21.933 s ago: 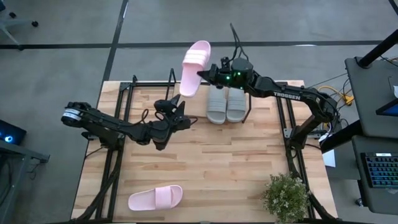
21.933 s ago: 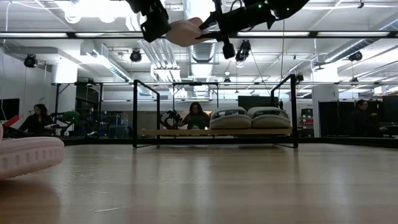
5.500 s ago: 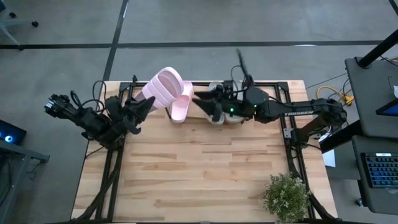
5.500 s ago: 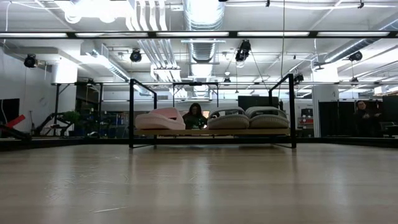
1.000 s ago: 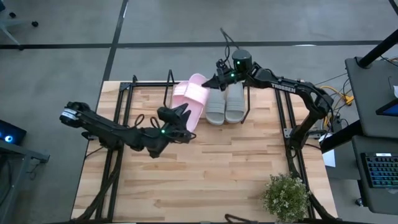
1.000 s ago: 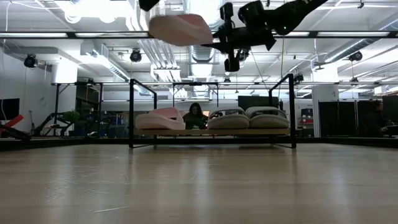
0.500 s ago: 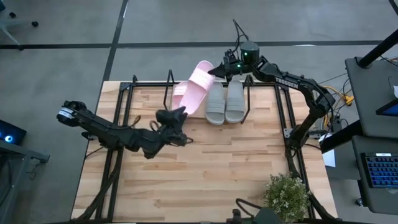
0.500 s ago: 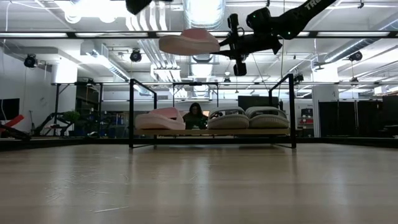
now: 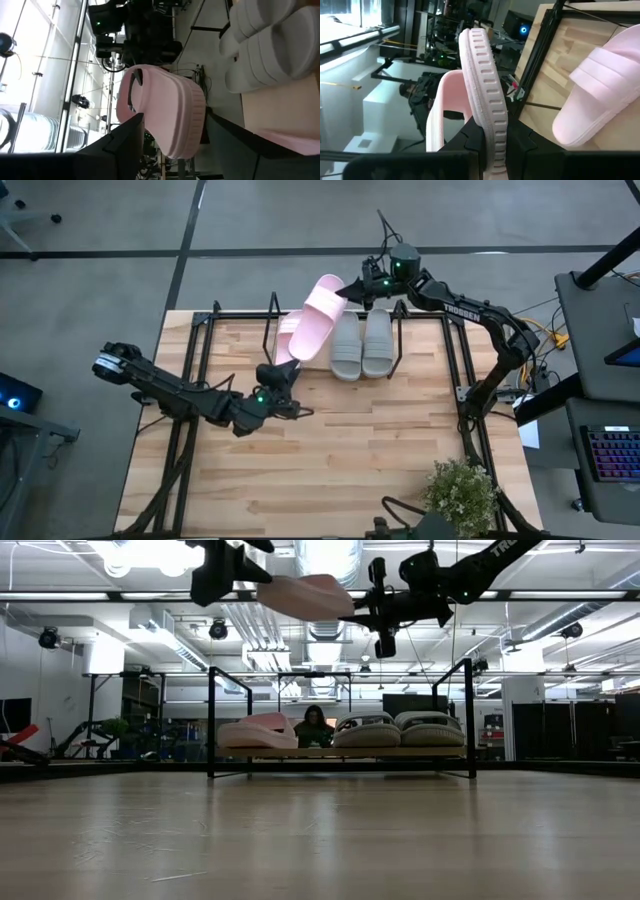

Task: Pick and place slides into the shelf
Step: Put the pink slipper on the shelf

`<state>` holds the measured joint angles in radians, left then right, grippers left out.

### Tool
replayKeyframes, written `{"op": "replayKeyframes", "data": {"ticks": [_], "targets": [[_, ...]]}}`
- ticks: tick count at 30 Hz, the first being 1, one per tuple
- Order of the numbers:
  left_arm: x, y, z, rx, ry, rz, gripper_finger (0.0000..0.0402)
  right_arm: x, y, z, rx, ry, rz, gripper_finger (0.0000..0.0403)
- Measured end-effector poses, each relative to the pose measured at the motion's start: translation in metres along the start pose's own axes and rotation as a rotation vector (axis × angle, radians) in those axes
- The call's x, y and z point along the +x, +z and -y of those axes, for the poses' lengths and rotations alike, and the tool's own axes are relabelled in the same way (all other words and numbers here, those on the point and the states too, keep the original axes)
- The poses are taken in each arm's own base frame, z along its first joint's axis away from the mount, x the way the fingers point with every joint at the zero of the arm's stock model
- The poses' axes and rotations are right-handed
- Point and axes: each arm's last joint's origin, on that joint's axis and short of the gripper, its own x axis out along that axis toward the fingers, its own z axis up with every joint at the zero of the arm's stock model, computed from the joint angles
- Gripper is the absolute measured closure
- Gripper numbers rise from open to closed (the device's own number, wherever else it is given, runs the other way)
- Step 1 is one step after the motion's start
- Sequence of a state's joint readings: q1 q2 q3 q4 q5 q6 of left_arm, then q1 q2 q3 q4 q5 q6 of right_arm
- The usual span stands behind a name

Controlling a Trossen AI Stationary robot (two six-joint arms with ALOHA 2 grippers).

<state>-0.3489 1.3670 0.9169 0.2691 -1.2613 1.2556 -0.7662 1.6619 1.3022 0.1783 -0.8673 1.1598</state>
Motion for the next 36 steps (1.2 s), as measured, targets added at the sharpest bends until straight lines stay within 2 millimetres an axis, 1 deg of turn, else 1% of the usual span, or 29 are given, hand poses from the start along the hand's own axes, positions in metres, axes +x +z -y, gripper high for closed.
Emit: {"op": "replayKeyframes", "data": {"ticks": [6,11,16,20,23,28,35,36], "targets": [[0.010,-0.004,0.005,0.027,0.000,-0.040,0.0201,0.003,-0.003,-0.001,0.002,0.005,-0.016,0.0370],[0.023,-0.002,0.019,0.075,-0.012,-0.076,0.0201,0.008,-0.008,-0.003,0.000,0.010,-0.035,0.0370],[0.030,0.005,0.033,0.117,-0.021,-0.100,0.0201,0.010,-0.010,-0.004,0.000,0.009,-0.042,0.0370],[0.034,0.013,0.036,0.125,-0.013,-0.130,0.0209,0.010,-0.010,-0.002,0.001,0.001,-0.047,0.0370],[0.035,0.018,0.034,0.116,0.003,-0.162,0.0227,0.009,-0.009,-0.002,-0.002,0.001,-0.044,0.0370],[0.034,0.017,0.028,0.100,0.008,-0.163,0.0268,0.009,-0.010,-0.001,-0.009,-0.005,-0.048,0.0370],[0.034,0.016,0.023,0.085,0.012,-0.161,0.0350,0.009,-0.011,0.000,-0.010,-0.013,-0.057,0.0370],[0.034,0.017,0.021,0.080,0.014,-0.162,0.0356,0.009,-0.011,0.000,-0.010,-0.013,-0.057,0.0370]]}}
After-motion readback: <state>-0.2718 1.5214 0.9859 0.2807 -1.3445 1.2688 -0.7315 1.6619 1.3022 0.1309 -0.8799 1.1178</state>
